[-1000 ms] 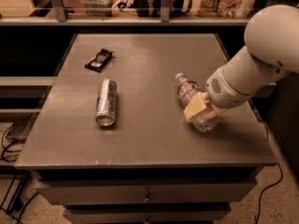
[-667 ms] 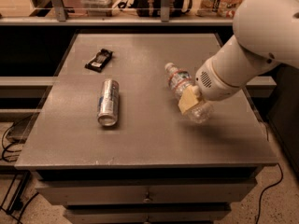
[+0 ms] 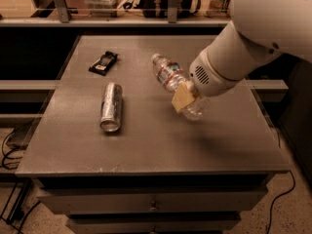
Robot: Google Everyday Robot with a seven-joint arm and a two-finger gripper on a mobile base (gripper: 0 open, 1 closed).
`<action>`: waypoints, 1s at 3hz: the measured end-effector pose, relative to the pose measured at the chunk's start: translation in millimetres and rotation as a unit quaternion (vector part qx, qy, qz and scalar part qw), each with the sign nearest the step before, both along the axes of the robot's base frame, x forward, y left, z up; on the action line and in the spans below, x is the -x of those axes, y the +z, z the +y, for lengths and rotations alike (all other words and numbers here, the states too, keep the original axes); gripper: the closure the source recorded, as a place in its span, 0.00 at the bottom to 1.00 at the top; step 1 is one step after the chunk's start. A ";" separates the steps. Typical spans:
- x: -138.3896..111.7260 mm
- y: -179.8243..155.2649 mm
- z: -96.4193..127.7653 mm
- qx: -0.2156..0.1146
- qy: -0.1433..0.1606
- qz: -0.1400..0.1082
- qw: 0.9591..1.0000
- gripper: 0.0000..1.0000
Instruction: Move water bottle near redbull can
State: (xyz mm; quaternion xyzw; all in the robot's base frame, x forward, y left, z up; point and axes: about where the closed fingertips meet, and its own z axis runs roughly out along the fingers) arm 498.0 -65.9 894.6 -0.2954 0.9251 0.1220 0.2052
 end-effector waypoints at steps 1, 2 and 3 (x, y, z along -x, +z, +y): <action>0.3 -1.4 2.0 -0.009 0.002 0.008 1.000 1.00; 6.1 -2.6 30.1 -0.029 0.018 0.025 0.999 1.00; 10.4 -8.7 61.3 -0.062 0.026 0.055 0.996 1.00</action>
Offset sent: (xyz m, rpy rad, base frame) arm -0.0127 0.0671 -0.0053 0.1159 0.0979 0.0772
